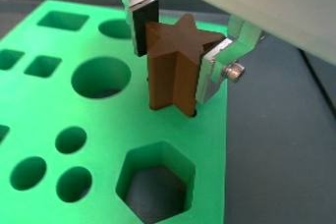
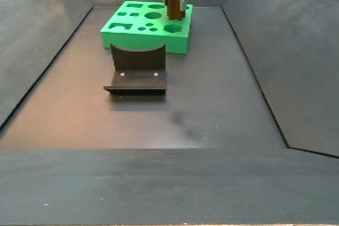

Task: Pick up the star object. Move up. Place the star object on the fixture. Regrasp the star object. Move to above the board. Insert the star object.
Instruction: Insert the star object.

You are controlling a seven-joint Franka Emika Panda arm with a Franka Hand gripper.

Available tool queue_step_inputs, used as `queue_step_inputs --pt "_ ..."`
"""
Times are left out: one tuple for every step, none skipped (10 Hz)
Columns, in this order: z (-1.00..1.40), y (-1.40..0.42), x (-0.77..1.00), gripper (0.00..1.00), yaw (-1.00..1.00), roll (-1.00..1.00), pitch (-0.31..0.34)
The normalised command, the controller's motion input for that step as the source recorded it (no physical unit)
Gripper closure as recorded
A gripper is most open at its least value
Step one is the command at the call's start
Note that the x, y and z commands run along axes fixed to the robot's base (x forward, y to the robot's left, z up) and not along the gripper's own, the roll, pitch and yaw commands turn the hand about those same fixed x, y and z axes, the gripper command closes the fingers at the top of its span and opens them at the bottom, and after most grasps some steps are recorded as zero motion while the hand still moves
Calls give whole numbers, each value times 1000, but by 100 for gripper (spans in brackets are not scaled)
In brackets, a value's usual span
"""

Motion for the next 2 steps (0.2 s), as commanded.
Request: queue_step_inputs --pt "-326 -77 0 100 0 151 -131" --pt "0 0 0 100 0 0 0"
